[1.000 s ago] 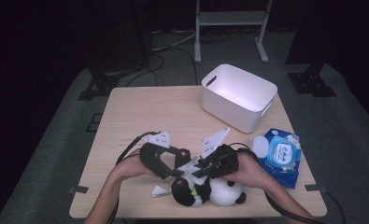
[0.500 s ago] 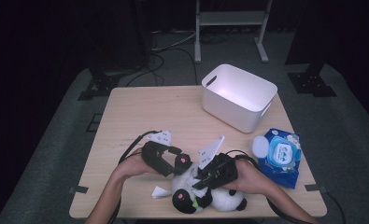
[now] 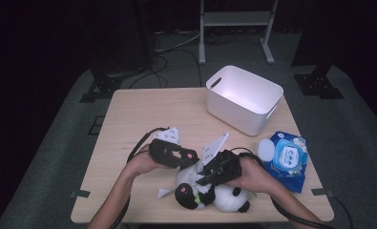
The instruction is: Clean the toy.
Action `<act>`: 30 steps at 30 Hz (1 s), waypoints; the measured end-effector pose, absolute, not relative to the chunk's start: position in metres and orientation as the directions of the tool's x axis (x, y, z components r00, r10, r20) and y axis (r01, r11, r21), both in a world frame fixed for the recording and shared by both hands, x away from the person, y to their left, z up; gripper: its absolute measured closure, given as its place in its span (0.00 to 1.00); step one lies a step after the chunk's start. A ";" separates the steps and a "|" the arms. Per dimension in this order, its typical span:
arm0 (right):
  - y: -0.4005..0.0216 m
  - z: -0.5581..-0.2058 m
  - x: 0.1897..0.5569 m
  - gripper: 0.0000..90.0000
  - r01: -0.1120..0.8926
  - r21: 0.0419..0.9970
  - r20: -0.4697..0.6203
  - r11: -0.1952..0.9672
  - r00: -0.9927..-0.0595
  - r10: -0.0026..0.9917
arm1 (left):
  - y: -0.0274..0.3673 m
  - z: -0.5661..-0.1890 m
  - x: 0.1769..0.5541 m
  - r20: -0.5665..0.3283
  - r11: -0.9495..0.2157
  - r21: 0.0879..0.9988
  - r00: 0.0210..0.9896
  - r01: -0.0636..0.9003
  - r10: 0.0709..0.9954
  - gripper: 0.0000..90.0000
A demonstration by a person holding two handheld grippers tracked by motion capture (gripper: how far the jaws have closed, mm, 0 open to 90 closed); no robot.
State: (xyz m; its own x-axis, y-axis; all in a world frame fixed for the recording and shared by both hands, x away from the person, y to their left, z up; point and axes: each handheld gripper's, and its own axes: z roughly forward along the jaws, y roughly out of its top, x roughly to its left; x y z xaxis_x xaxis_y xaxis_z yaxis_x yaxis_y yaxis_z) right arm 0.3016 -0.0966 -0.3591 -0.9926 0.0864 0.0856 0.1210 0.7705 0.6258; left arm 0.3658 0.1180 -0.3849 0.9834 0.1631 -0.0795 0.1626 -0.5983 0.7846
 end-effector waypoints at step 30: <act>-0.071 -0.352 0.325 0.86 0.105 0.608 0.005 0.787 -0.992 0.129 | 0.145 -0.386 0.367 -0.073 -0.507 0.841 0.968 0.190 0.241 0.64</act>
